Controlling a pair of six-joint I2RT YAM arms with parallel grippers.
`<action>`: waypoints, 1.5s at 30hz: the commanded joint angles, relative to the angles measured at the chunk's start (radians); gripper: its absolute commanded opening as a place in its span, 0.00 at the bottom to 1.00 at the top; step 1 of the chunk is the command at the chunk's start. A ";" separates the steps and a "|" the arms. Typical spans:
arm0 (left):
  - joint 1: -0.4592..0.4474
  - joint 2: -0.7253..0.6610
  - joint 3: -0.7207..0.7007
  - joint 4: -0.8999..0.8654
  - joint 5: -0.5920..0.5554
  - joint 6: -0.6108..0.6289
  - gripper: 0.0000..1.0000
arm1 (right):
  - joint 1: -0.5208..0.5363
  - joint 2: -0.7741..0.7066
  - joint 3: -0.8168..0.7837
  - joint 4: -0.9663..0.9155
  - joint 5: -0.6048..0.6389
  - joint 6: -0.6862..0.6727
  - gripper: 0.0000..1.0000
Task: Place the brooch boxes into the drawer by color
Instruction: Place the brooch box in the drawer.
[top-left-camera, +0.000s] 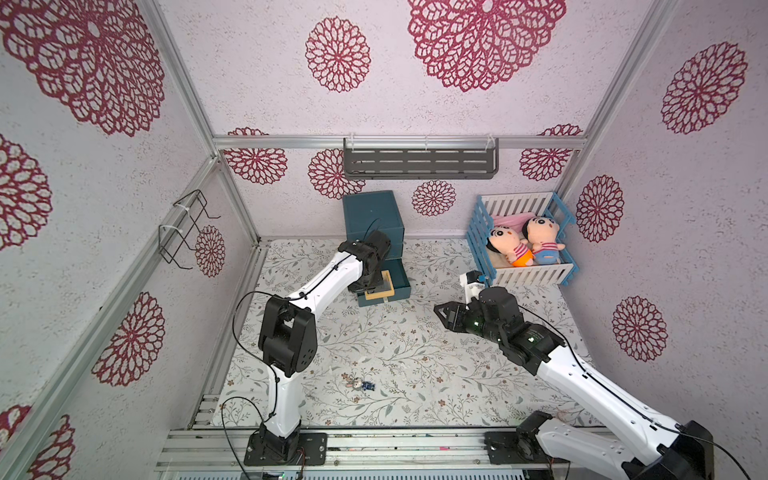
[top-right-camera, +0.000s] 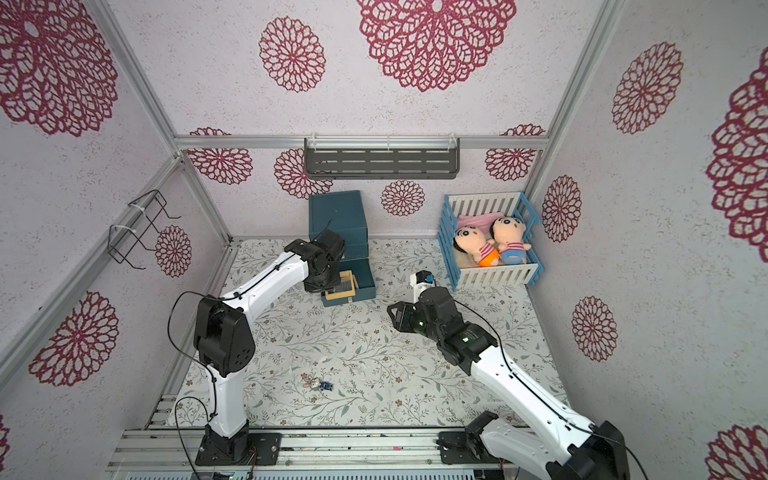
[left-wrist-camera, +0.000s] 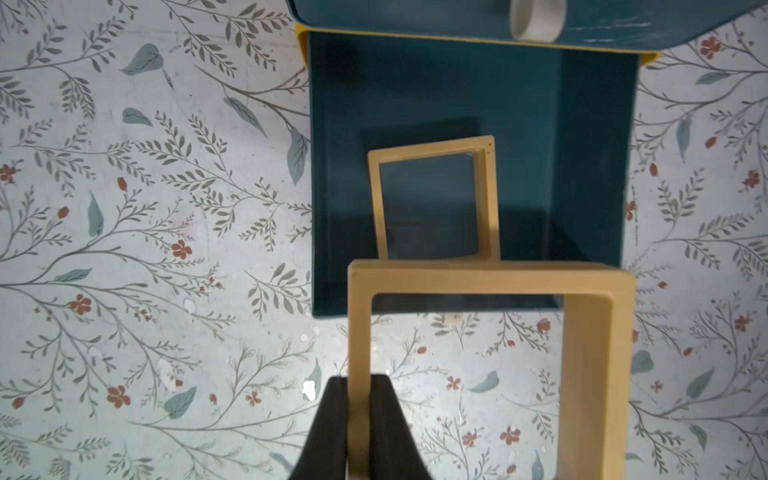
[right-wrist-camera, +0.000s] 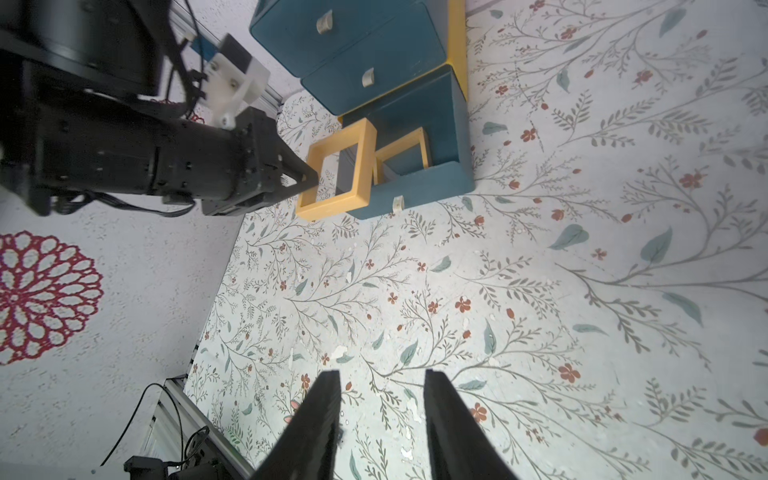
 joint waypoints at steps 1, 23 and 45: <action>0.027 0.024 0.047 -0.023 0.027 0.025 0.00 | 0.001 0.027 0.055 0.076 0.017 -0.037 0.40; 0.077 0.195 0.233 -0.026 0.074 0.041 0.00 | -0.036 0.156 0.137 0.176 -0.036 -0.111 0.40; 0.082 0.294 0.303 -0.032 0.036 -0.013 0.00 | -0.062 0.160 0.136 0.218 -0.049 -0.116 0.41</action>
